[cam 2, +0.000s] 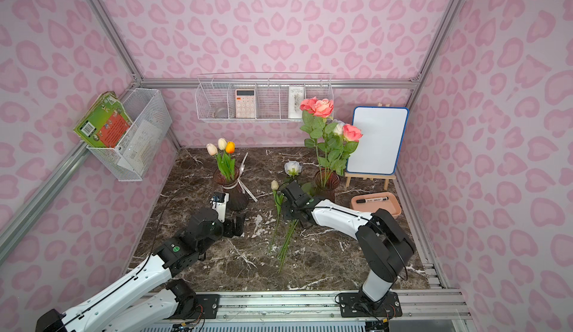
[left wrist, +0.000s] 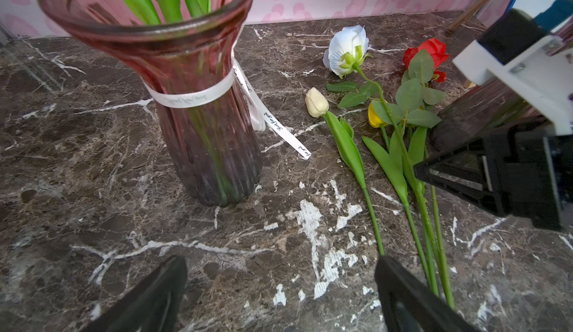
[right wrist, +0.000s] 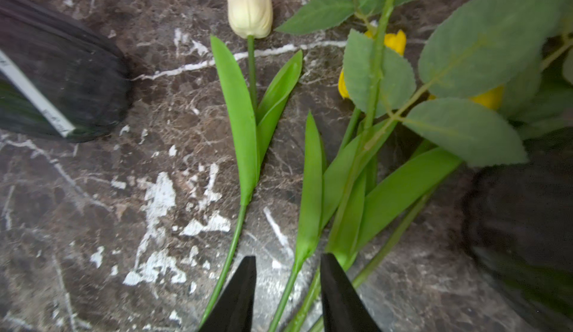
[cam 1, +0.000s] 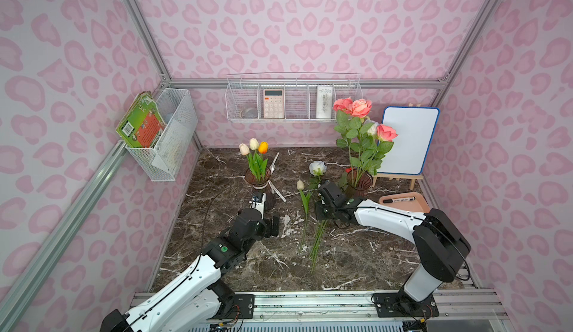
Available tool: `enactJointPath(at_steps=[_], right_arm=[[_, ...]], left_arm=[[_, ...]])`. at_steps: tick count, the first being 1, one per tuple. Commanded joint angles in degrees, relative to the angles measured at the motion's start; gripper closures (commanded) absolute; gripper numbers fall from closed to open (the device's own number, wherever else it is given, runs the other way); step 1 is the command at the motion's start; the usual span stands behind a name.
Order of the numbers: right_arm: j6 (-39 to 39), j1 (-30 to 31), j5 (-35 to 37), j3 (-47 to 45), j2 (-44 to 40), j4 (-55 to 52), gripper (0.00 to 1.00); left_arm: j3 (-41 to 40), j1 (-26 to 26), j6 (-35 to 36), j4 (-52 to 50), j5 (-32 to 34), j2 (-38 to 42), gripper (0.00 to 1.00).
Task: Arrange the flowers in different vases according to their variety
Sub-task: Pick up the flower at the center of the board.
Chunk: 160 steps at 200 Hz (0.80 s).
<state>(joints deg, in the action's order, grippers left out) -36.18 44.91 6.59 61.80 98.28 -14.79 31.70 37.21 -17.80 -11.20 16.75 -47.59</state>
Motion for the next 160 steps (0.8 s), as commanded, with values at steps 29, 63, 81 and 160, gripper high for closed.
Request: enactJointPath(at_steps=[29, 63, 81, 160], right_arm=[[-0.5, -0.9, 6.3, 5.2, 6.2, -4.5, 0.65], [0.0, -1.4, 6.9, 6.7, 9.0, -4.6, 0.66], [0.2, -1.9, 6.6, 7.1, 10.0, -4.1, 0.70], [0.4, -2.6, 6.3, 7.6, 9.7, -2.6, 0.90]], left_arm=[[0.9, 0.0, 0.9, 0.8, 1.2, -0.4, 0.01], [1.3, 0.0, 0.9, 0.4, 1.4, -0.9, 0.01], [1.4, 0.0, 1.0, 0.4, 1.4, -0.9, 0.01], [1.6, 0.0, 1.2, 0.3, 2.0, -1.5, 0.01]])
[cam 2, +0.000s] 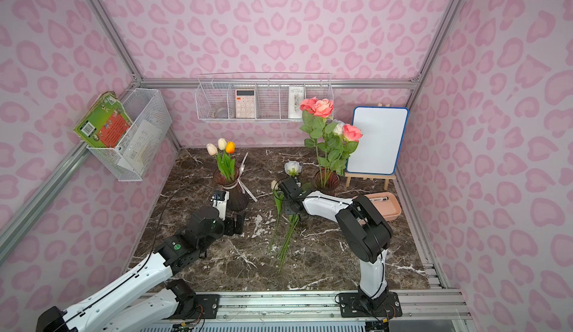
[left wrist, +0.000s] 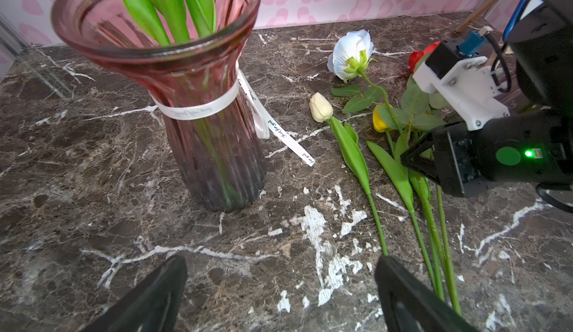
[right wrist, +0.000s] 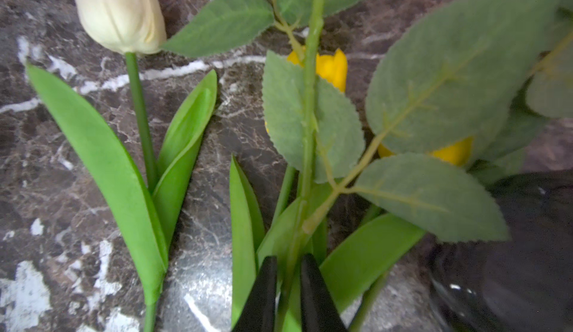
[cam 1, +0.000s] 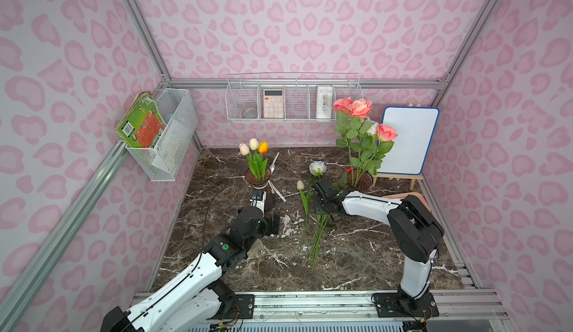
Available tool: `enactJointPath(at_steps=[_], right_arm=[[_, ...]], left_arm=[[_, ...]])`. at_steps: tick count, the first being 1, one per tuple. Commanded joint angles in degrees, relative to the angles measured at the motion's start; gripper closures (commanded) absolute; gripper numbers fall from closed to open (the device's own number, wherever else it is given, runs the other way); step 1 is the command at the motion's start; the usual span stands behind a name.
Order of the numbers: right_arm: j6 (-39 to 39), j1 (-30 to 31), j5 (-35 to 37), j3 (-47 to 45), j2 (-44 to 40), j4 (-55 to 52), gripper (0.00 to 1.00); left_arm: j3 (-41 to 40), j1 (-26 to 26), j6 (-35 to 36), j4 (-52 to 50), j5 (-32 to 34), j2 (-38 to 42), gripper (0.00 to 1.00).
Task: Arrange the flowers in different vases according to their variety
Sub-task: Pick up the flower at the center of the board, then insert the flower into the vase.
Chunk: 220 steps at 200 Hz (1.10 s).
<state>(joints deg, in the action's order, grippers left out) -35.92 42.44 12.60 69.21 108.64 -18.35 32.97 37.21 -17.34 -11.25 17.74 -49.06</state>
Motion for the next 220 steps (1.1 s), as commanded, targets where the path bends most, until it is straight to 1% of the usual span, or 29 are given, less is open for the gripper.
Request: enactJointPath(at_steps=[1, 25, 96, 108, 157, 178, 220], right_arm=[[0.1, -0.1, 0.3, 0.2, -0.6, 1.0, 0.90], [0.3, -0.2, 0.0, -0.5, -1.5, 2.2, 1.00], [1.3, -0.3, -1.9, -1.9, -7.4, 5.7, 1.00], [1.9, -0.3, -3.1, -2.5, -8.5, 7.0, 1.00], [5.9, 0.0, -7.9, -7.9, -17.4, 19.5, 1.00], [9.0, 0.0, -11.1, -9.7, -22.1, 25.8, 1.00], [14.1, 0.2, -13.1, -12.2, -30.7, 34.7, 1.00]], left_arm=[[0.3, -0.1, 0.7, 0.4, 1.0, 0.0, 0.01], [0.0, 0.0, 0.7, 0.4, 1.2, 0.4, 0.01], [-0.4, 0.0, 0.8, 0.5, 1.8, 1.3, 0.01], [-0.6, 0.0, 0.8, 0.6, 1.9, 1.7, 0.01], [-1.2, 0.0, 0.7, 0.3, 2.6, 3.4, 0.01], [-1.7, 0.0, 0.6, 0.5, 2.9, 4.5, 0.01], [-2.4, 0.0, 0.6, 0.8, 3.3, 5.8, 0.01]])
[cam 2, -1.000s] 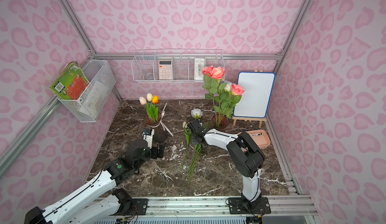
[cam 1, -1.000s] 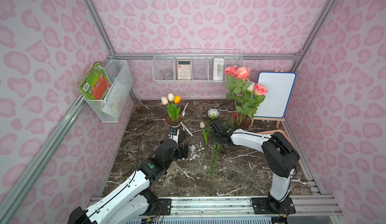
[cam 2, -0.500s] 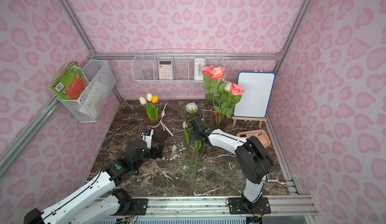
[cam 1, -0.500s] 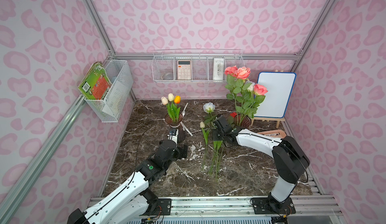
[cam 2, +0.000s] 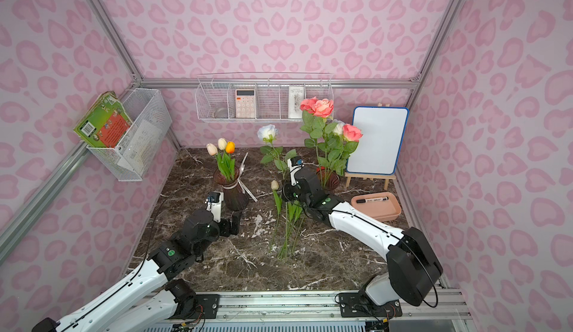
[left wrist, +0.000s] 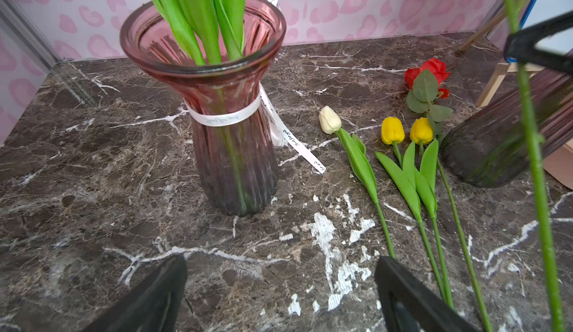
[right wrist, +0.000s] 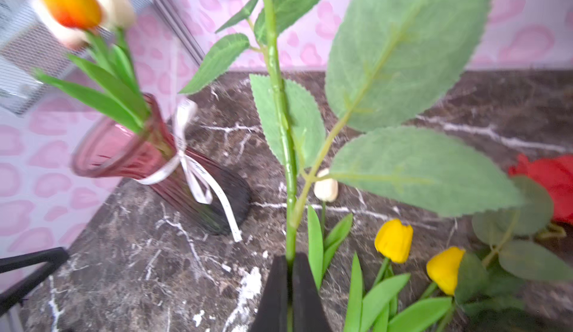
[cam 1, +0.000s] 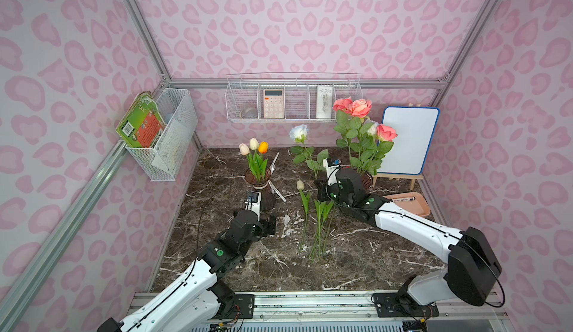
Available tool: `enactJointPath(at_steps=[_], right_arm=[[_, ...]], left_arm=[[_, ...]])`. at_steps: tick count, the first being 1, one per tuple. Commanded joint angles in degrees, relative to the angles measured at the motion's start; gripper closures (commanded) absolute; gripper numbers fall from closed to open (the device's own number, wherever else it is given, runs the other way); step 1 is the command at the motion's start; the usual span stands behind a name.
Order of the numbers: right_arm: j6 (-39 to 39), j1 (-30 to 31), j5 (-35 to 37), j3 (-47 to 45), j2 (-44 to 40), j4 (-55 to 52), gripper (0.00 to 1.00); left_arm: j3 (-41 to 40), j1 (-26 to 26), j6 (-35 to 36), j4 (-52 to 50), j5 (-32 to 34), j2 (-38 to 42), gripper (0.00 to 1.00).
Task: Arrange the flowers in different vases according to their variety
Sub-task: Insert the flower into the vase.
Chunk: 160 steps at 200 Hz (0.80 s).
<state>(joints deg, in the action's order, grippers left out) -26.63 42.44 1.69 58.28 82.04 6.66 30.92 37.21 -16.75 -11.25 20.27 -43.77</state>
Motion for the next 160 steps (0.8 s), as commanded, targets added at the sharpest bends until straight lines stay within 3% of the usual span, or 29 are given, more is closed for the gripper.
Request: enactJointPath(at_steps=[1, 58, 109, 160], right_arm=[[5.1, 0.2, -2.1, -1.5, -4.4, 10.4, 1.00], [15.1, -1.0, 1.1, -1.1, -15.9, 14.7, 1.00], [21.1, -9.1, 2.6, 0.4, -23.6, 17.3, 1.00], [27.3, -13.6, 7.7, 3.1, -25.3, 21.9, 1.00]], left_arm=[[-0.3, 0.0, 0.0, 0.8, 0.8, 0.5, 0.01], [-0.8, -0.1, 0.0, 1.7, 0.6, 0.1, 0.01], [-0.8, 0.0, 0.0, 2.2, 0.6, -1.1, 0.01], [-1.0, 0.0, 0.0, 2.9, 0.3, -1.8, 0.01]])
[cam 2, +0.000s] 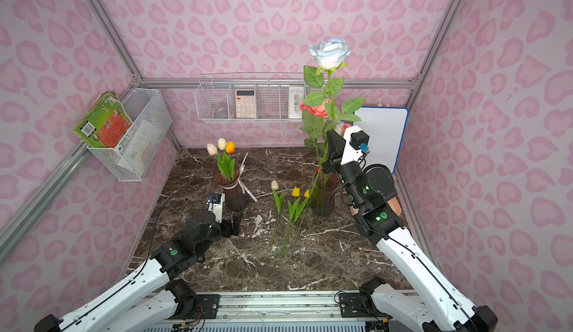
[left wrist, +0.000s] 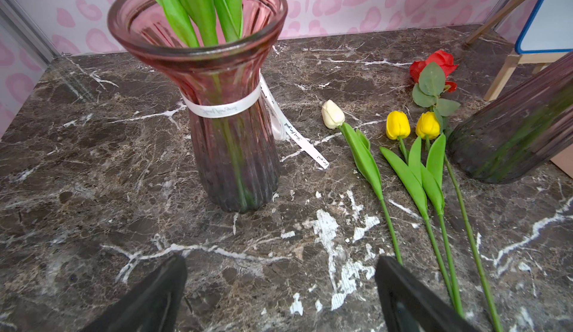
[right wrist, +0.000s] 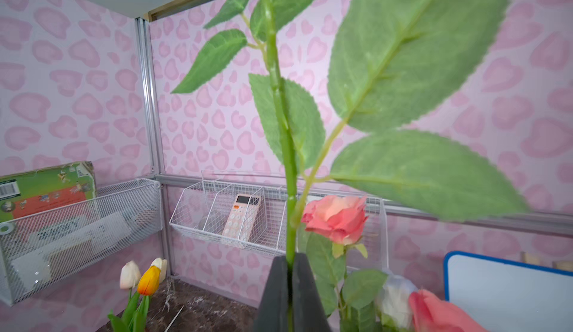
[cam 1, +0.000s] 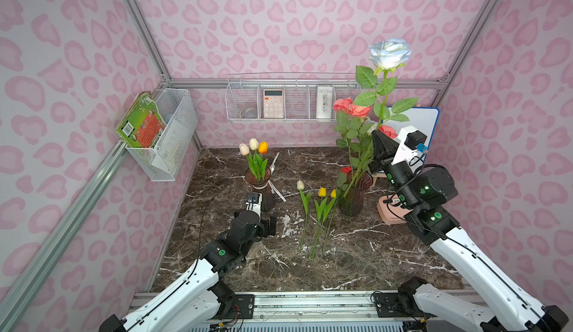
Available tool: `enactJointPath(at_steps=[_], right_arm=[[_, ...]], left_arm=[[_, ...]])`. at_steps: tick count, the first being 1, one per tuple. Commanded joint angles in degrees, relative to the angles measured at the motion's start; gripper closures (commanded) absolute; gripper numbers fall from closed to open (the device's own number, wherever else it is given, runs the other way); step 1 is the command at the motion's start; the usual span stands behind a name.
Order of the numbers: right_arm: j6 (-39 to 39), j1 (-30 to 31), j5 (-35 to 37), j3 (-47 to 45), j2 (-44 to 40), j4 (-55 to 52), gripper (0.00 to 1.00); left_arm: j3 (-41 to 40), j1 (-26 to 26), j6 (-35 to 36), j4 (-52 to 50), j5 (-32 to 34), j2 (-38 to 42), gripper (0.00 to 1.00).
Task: Arrange the flowers in different vases according to their variety
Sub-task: Insert the flower into the vase.
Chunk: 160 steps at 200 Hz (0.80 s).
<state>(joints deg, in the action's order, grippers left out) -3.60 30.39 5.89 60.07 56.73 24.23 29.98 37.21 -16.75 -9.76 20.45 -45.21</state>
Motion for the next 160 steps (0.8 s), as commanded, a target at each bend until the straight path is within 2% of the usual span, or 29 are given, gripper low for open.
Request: enactJointPath(at_steps=[1, 65, 101, 160], right_arm=[[4.4, -1.6, 3.6, 1.4, 0.0, 4.4, 1.00], [9.6, -6.3, 2.5, 4.1, 5.3, 8.0, 1.00], [6.2, -8.8, -1.5, 1.5, 7.0, 8.8, 1.00], [-1.2, -8.8, -6.0, -10.9, 7.0, 12.5, 1.00]], left_arm=[[-0.1, 0.0, 0.0, 1.5, 0.1, -0.4, 0.01], [0.0, 0.0, 0.0, 1.6, 0.2, -0.8, 0.01], [0.1, -0.1, 0.0, 1.6, 0.3, -0.9, 0.01], [0.1, 0.0, -0.3, 2.0, 0.0, -1.6, 0.01]])
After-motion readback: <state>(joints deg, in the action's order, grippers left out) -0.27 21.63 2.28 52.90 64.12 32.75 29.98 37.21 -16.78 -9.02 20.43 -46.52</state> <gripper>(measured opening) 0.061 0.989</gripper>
